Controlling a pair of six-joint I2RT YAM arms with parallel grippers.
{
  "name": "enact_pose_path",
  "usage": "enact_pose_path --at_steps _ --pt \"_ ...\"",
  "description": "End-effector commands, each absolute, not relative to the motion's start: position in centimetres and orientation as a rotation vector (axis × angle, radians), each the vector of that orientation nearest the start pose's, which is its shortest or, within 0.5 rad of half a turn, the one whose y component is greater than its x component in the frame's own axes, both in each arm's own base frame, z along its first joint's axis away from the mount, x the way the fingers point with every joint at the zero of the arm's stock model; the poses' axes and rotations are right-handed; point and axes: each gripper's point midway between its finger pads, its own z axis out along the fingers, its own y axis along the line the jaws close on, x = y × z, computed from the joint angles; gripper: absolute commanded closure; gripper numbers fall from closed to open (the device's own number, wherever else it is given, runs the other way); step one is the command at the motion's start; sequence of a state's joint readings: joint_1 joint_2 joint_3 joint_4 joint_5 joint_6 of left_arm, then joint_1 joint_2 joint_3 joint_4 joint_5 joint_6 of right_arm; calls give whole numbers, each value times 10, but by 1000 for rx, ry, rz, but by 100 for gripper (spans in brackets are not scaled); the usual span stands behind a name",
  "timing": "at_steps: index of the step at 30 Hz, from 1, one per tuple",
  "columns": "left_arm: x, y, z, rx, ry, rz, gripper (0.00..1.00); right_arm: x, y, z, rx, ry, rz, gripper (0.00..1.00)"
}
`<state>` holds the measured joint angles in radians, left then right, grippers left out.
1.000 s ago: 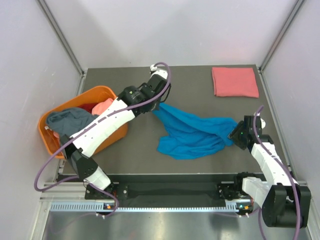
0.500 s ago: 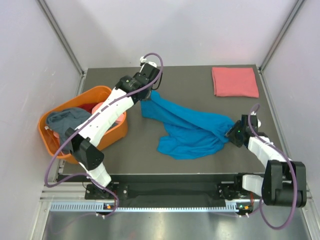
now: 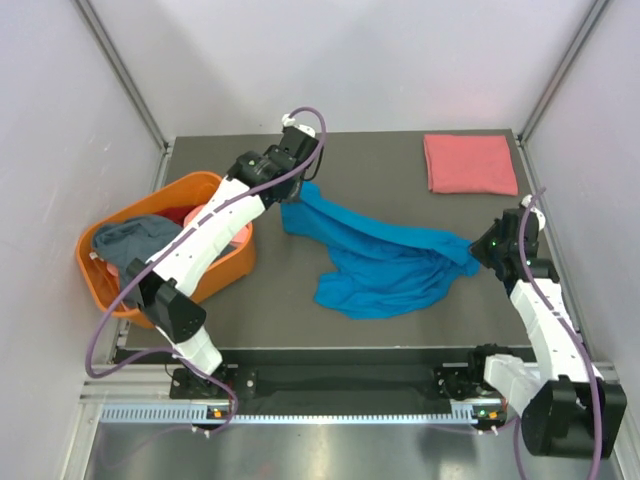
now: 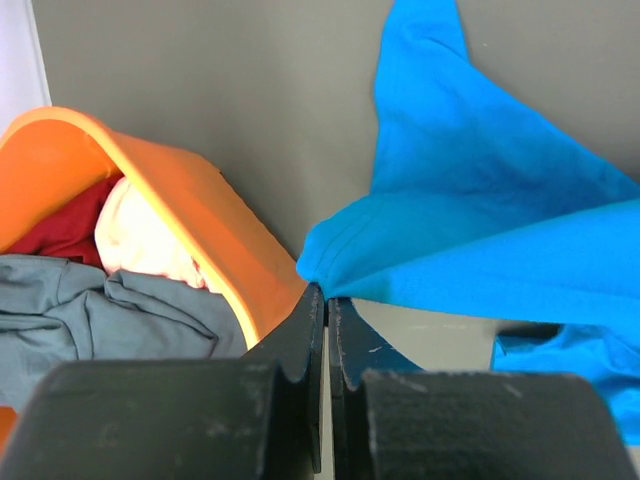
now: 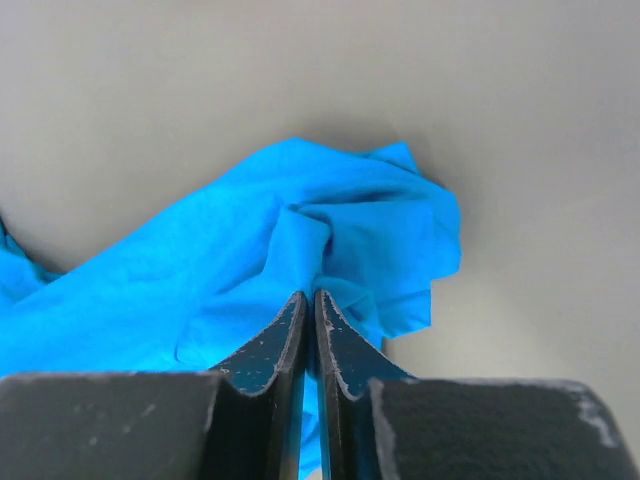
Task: Fold and stack the t-shirts
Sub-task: Flatten the tshirt out
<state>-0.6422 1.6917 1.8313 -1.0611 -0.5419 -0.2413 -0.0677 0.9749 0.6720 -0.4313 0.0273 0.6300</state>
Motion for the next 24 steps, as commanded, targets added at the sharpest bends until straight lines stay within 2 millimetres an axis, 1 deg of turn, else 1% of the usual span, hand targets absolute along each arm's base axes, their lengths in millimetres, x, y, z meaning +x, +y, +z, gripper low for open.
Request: enact_pose_path --at_steps 1,3,4,5,6,7,8,9,10,11,12,13,15,16,17,18,19,20,21,23,24 --pt "350 -165 306 252 2242 145 100 267 -9 131 807 2226 172 92" --pt "341 -172 309 282 2245 57 100 263 -9 138 798 2226 167 93" --pt "337 -174 305 300 2257 39 100 256 -9 138 796 2248 161 94" --pt "330 -176 311 306 2245 -11 100 253 -8 143 791 2238 163 95" --pt "327 -176 312 308 2242 -29 100 251 -8 148 786 2231 166 95" --pt "323 -175 308 315 2250 -35 100 246 -7 152 780 2229 172 95" --pt "320 -174 315 311 2226 -58 100 245 -5 156 769 2225 182 95" --pt "318 -174 315 315 2221 -69 100 246 -3 160 754 2221 200 95" --pt "315 -172 311 326 2218 -67 100 249 -2 163 741 2206 214 95" --pt "317 -173 309 324 2210 -69 100 253 1 166 728 2195 233 95" --pt "317 -173 305 326 2212 -67 100 256 10 167 695 2200 297 94" --pt "317 -173 293 334 2234 -54 100 266 16 169 668 2183 342 94" --pt "323 -171 279 320 2245 -34 100 274 34 170 629 2192 452 94" --pt "323 -168 259 321 2288 -6 100 280 40 167 620 2201 480 94" --pt "326 -166 249 315 2311 12 100 283 47 167 605 2209 502 94" --pt "329 -159 242 298 2330 33 100 282 65 165 552 2232 535 94" --pt "331 -156 227 300 2361 68 100 285 73 161 530 2246 539 93" --pt "333 -154 221 300 2374 83 100 284 80 159 508 2260 541 92" --pt "335 -152 217 298 2382 98 100 280 90 152 475 2292 538 88" --pt "338 -151 211 297 2397 121 100 276 96 140 452 2353 524 80" --pt "340 -149 209 293 2397 133 100 270 92 133 457 2392 485 70"
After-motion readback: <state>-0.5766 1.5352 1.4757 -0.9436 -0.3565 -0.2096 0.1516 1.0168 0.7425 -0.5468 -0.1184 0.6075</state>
